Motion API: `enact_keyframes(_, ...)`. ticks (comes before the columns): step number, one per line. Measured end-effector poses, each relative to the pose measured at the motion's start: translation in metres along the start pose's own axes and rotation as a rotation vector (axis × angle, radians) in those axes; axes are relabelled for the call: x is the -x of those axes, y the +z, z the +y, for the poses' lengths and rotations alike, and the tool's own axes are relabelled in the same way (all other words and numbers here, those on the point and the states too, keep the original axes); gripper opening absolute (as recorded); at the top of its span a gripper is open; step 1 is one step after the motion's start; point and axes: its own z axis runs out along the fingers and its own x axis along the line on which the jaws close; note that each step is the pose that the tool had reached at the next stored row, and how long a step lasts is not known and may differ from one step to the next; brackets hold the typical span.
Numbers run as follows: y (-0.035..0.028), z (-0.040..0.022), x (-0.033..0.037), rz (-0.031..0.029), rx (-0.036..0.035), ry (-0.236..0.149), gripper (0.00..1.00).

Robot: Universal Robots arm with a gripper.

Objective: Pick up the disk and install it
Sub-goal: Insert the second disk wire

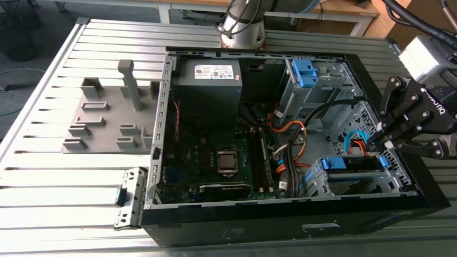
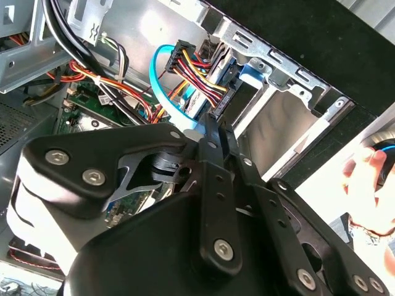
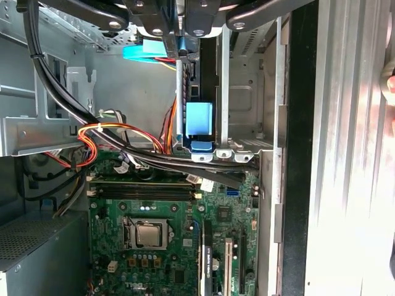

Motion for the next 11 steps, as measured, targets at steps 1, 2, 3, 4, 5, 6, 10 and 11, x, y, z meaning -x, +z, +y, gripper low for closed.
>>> enact_keyframes(1,0.0000,0.0000,0.0000,0.0000,0.0000,0.000,0.16)
enact_keyframes(2,0.0000,0.0000,0.0000,0.0001,0.0000,0.000,0.16)
enact_keyframes(3,0.0001,0.0000,0.0000,0.0000,0.0000,0.000,0.16)
enact_keyframes(4,0.0000,0.0000,0.0000,0.0001,0.0000,0.000,0.16)
enact_keyframes(5,0.0001,0.0000,0.0000,0.0001,0.0000,0.000,0.16)
enact_keyframes(6,0.0001,0.0000,0.0000,0.0001,0.0000,0.000,0.16)
enact_keyframes(10,0.0018,0.0020,-0.0014,-0.0008,0.0000,0.000,0.16)
enact_keyframes(11,0.0030,0.0020,-0.0022,-0.0008,0.0000,0.000,0.16)
